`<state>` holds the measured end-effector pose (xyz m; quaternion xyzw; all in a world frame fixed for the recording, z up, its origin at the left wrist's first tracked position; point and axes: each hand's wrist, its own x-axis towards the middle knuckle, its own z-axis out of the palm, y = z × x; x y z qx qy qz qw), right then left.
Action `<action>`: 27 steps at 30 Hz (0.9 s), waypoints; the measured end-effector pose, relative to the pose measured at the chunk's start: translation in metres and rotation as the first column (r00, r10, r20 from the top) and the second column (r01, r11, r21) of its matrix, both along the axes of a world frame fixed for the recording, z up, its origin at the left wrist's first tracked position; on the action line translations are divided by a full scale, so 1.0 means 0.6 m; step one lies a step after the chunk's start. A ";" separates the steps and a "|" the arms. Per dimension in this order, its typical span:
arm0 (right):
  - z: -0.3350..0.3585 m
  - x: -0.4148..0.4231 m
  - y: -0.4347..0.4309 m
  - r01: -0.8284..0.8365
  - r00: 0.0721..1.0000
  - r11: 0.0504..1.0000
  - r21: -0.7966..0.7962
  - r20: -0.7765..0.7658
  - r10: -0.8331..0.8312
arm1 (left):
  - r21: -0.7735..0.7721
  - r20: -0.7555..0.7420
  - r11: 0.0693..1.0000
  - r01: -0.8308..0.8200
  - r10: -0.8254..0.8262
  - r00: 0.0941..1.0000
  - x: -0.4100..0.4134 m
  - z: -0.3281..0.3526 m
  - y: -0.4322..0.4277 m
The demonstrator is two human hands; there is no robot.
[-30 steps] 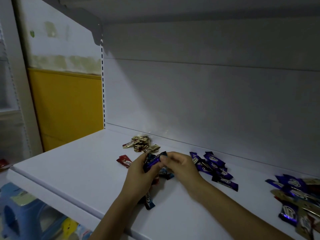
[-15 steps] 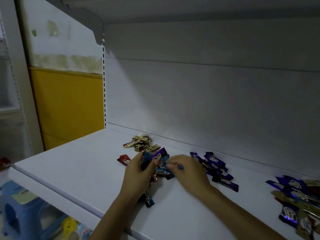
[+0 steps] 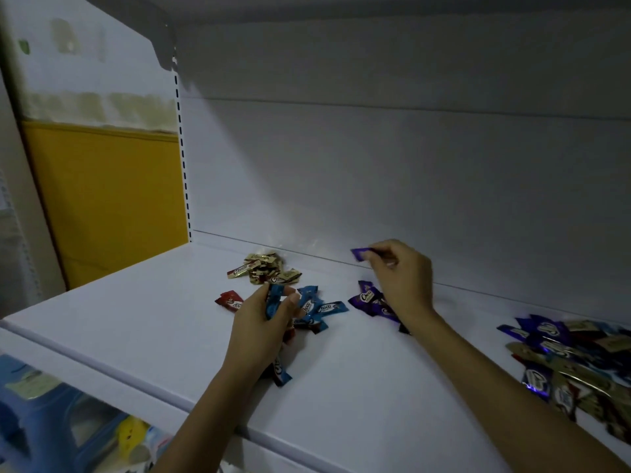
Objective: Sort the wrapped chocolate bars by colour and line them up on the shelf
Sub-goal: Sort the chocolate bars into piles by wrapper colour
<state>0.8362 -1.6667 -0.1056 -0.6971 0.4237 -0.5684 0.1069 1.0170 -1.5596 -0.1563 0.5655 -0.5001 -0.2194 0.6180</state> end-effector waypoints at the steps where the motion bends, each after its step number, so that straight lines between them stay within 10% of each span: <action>1: -0.005 -0.029 -0.014 0.086 0.988 0.994 -0.071 -0.124 -0.094 | 0.003 -0.001 1.000 -0.001 0.001 1.000 -0.001 0.000 -0.001; 5: -0.068 -0.086 -0.041 0.292 0.787 0.956 0.006 -0.570 -0.237 | 0.010 -0.012 1.000 -0.004 0.004 1.000 -0.001 0.000 -0.003; 12: -0.058 -0.070 -0.031 0.317 0.769 0.934 -0.166 -0.531 -0.356 | 0.020 -0.052 0.999 -0.050 0.051 0.997 0.001 0.002 -0.004; 16: -0.022 0.002 0.039 -0.040 0.884 0.963 -0.267 -0.458 -0.091 | -0.009 -0.170 0.986 -0.165 0.161 0.972 0.003 0.008 -0.004; 21: -0.040 0.094 0.141 -0.377 0.726 0.913 0.160 -0.560 0.398 | 0.000 -0.329 0.958 -0.288 0.272 0.904 0.012 0.014 0.002; 27: -0.061 0.112 0.159 -0.571 0.689 0.698 0.431 -0.210 0.693 | 0.051 -0.603 0.957 -0.286 0.258 0.755 0.020 0.024 0.007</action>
